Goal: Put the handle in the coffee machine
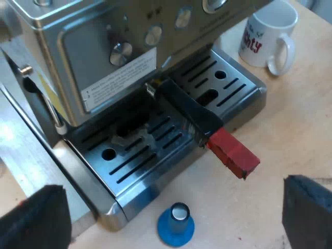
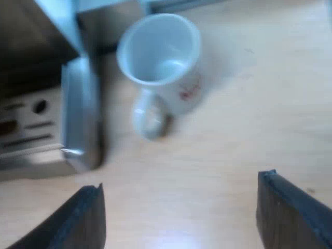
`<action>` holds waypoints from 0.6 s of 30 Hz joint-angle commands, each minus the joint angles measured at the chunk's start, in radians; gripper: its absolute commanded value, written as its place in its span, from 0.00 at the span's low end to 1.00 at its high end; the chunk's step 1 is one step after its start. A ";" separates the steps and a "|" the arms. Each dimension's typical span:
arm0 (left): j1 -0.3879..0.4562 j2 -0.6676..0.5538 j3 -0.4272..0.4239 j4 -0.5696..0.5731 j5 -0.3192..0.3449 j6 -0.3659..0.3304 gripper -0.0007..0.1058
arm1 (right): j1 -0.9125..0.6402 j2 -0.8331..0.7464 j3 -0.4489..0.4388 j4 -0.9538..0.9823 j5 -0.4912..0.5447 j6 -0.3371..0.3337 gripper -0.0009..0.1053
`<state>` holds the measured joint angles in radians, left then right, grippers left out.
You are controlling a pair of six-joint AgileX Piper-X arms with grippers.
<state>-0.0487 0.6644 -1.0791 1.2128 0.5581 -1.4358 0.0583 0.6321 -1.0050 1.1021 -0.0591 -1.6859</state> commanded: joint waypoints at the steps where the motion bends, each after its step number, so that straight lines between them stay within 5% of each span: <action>1: 0.032 -0.053 -0.009 -0.004 -0.055 -0.003 0.80 | -0.042 -0.041 -0.011 0.049 -0.007 -0.062 0.60; 7: 0.092 -0.197 -0.007 -0.061 -0.261 -0.004 0.80 | -0.065 -0.166 -0.011 0.086 -0.006 -0.137 0.60; 18: 0.102 -0.394 0.004 -0.069 -0.339 -0.185 0.80 | -0.065 -0.402 -0.011 0.088 -0.006 -0.167 0.60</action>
<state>0.0522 0.2771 -1.0786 1.1501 0.2405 -1.5951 0.0000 0.2373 -1.0060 1.1932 -0.0600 -1.8373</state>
